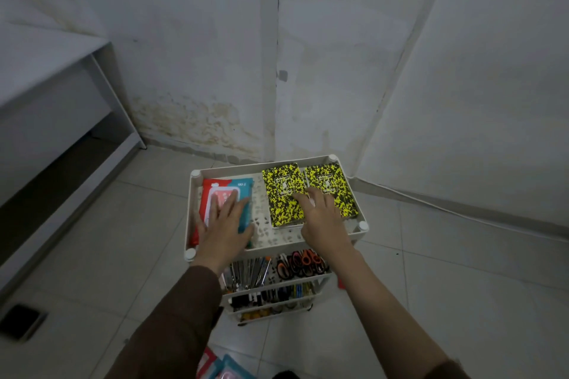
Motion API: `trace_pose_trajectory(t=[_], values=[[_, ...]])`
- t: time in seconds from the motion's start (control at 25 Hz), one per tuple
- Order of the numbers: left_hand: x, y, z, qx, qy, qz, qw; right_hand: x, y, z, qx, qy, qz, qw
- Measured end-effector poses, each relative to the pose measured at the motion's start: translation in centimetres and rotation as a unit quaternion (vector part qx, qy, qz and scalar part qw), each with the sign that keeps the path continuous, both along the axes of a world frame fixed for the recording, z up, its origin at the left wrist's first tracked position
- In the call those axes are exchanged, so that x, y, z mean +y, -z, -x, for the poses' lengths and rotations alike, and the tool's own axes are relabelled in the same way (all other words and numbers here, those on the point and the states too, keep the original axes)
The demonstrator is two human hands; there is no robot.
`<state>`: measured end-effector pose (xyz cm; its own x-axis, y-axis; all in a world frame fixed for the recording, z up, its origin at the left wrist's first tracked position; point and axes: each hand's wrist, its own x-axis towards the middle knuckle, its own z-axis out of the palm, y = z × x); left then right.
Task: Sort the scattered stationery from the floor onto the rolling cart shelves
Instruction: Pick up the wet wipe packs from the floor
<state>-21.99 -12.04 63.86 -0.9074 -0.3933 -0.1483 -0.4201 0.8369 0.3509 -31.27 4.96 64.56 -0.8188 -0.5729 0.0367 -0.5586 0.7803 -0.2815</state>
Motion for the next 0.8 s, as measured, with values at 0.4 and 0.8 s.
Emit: trace_pose_trajectory(t=[0.4, 0.8], values=[[1.4, 0.3, 0.7, 0.0, -0.091, -0.033, 0.995, -3.2, 0.4, -3.3, 0.032, 0.071, 0.034, 0.996], [0.9, 0.3, 0.3, 0.006, -0.106, -0.04, 0.994, -6.9, 0.0, -4.6, -0.163, -0.123, 0.14, 0.969]])
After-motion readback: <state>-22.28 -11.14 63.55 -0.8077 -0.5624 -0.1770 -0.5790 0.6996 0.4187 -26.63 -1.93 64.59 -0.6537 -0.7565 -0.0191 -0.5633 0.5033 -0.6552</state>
